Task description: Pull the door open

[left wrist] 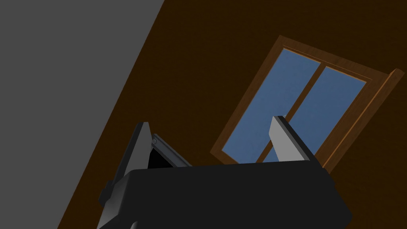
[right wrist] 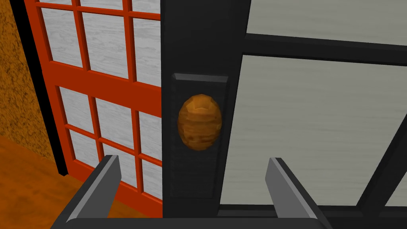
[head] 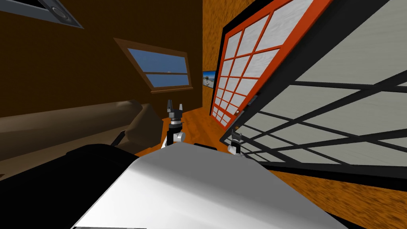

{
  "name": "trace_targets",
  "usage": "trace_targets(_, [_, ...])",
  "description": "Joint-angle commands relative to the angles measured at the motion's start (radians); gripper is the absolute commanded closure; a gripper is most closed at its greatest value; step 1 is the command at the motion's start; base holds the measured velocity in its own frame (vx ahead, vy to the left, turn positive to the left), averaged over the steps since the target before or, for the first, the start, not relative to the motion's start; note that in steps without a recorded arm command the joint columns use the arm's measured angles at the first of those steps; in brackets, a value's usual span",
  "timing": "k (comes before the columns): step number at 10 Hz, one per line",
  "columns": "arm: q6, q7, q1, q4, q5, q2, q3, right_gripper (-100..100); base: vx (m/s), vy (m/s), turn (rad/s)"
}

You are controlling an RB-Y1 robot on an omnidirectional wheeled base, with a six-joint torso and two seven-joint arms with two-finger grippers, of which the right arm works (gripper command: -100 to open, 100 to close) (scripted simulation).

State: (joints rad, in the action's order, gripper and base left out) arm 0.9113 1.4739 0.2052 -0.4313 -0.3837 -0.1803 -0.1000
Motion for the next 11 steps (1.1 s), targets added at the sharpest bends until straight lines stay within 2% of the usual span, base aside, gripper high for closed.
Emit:
trace_targets(1, [-0.012, 0.006, -0.029, -0.039, -0.002, -0.007, -0.003, -100, 0.136, -0.006, 0.057])
trace_targets(2, [-0.012, 0.006, -0.029, -0.039, -0.002, -0.007, -0.003, -100, 0.047, -0.008, -0.011])
trace_targets(3, [-0.006, 0.039, -0.045, -0.034, -0.007, -0.039, -0.007, -100, 0.142, -0.028, 0.130])
trace_targets(5, [-0.001, 0.065, -0.059, -0.030, -0.011, -0.065, -0.011, -100, 0.235, -0.008, 0.122])
trace_targets(7, [-0.001, 0.065, -0.059, -0.030, -0.011, -0.065, -0.011, -100, 0.083, -0.008, -0.009])
trace_targets(8, [-0.011, 0.059, -0.069, -0.052, -0.012, -0.062, -0.012, -100, 0.000, 0.000, 0.000])
trace_targets(9, [-0.011, 0.059, -0.069, -0.052, -0.012, -0.062, -0.012, 100, 0.006, 0.001, -0.002])
trace_targets(11, [-0.011, 0.059, -0.069, -0.052, -0.012, -0.062, -0.012, 100, -0.001, -0.007, 0.000])
